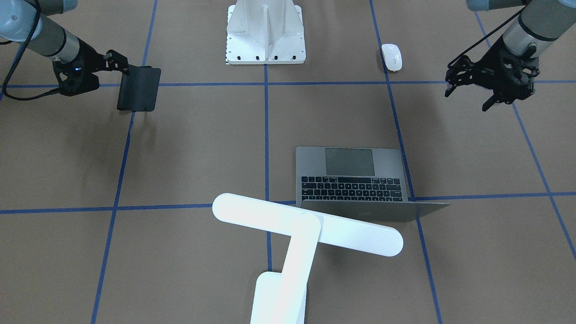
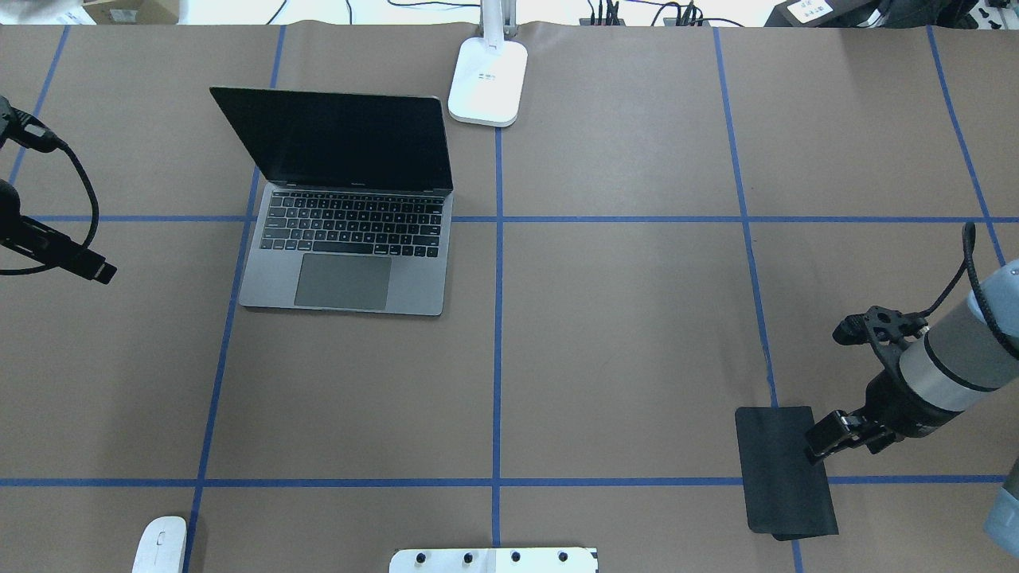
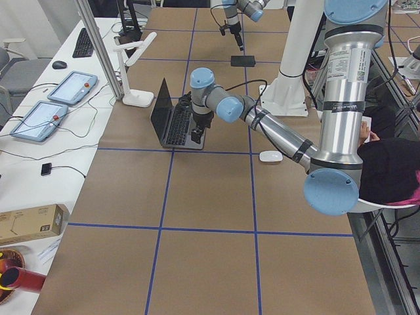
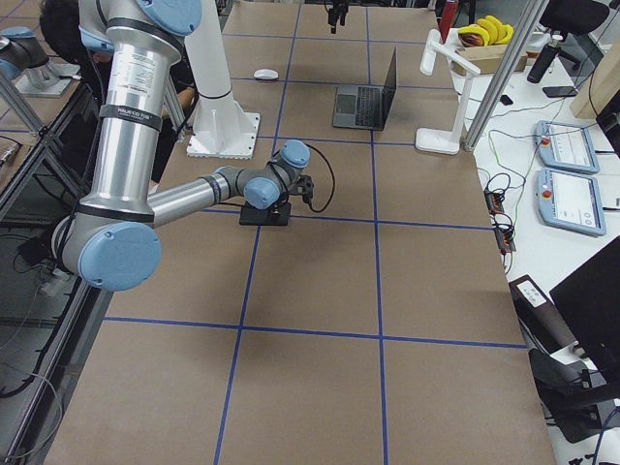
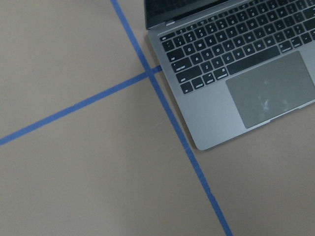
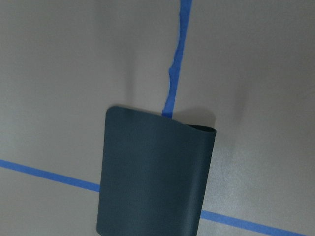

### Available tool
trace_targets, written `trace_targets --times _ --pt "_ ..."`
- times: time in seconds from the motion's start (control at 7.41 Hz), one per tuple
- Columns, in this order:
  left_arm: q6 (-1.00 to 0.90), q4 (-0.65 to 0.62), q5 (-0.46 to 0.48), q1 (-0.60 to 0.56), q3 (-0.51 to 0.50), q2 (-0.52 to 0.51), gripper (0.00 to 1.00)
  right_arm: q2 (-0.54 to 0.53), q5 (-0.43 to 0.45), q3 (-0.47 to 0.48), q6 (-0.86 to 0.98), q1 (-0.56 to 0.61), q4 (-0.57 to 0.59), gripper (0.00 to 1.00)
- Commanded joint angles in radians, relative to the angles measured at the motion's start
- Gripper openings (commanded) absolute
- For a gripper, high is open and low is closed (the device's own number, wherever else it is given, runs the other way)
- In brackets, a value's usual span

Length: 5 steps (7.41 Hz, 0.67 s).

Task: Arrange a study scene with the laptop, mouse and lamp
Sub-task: 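Grasp the edge of the black mouse pad with the right gripper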

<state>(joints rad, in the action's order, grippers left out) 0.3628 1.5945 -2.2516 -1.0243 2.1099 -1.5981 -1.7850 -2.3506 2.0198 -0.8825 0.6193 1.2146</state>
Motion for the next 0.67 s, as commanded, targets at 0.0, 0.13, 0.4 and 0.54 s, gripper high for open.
trace_targets --times 0.0,0.13,0.4,0.54 --pt "0.005 0.021 0.003 0.003 0.001 0.010 1.00 0.009 -0.001 -0.039 0.004 -0.018 -0.001 1.00" --pt "0.004 0.022 0.003 0.004 0.001 0.013 1.00 0.048 -0.007 -0.065 0.002 -0.020 0.000 0.99" --pt "0.001 0.022 0.003 0.007 0.001 0.018 1.00 0.071 -0.010 -0.102 0.004 -0.021 0.000 0.93" --pt "-0.002 0.037 0.003 0.009 -0.001 0.027 1.00 0.078 -0.010 -0.119 0.005 -0.021 0.000 0.92"
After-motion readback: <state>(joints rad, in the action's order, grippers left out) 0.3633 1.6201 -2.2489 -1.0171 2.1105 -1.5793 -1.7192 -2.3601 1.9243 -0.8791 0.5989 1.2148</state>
